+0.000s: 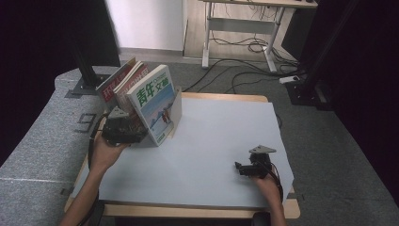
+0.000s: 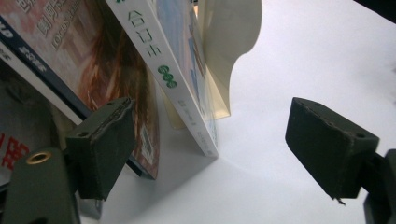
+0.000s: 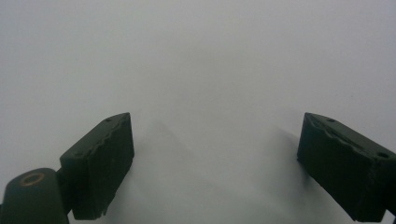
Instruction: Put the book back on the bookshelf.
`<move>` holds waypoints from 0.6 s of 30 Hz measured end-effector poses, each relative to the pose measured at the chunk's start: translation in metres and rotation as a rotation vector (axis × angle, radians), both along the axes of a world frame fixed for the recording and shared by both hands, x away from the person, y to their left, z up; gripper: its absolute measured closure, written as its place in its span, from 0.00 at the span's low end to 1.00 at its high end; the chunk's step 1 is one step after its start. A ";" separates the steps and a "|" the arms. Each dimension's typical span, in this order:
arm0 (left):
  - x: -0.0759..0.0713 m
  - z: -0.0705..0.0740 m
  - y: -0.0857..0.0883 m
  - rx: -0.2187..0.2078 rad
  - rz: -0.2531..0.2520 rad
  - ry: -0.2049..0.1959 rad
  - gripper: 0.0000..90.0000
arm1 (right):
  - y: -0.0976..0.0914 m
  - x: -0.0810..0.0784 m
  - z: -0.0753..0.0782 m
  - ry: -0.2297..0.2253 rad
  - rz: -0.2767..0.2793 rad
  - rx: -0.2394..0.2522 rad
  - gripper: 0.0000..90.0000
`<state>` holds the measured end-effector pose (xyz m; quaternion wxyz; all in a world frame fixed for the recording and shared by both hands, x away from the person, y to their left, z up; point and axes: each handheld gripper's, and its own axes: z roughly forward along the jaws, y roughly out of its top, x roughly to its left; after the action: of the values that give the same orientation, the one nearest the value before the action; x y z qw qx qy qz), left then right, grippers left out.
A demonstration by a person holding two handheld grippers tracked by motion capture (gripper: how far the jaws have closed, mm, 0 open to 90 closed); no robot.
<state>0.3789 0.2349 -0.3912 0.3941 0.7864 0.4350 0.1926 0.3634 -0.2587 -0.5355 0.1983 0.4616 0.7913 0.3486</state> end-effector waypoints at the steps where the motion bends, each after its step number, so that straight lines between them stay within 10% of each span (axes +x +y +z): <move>1: 0.000 0.000 0.000 0.000 0.000 0.000 0.16 | 0.000 0.000 0.000 0.000 0.000 0.000 0.11; 18: -0.025 -0.014 0.010 0.045 -0.035 0.002 0.05 | 0.000 0.000 0.000 -0.003 0.000 0.000 0.11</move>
<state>0.3539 0.2445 -0.4056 0.3790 0.8027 0.4173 0.1947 0.3632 -0.2588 -0.5357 0.1992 0.4610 0.7911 0.3492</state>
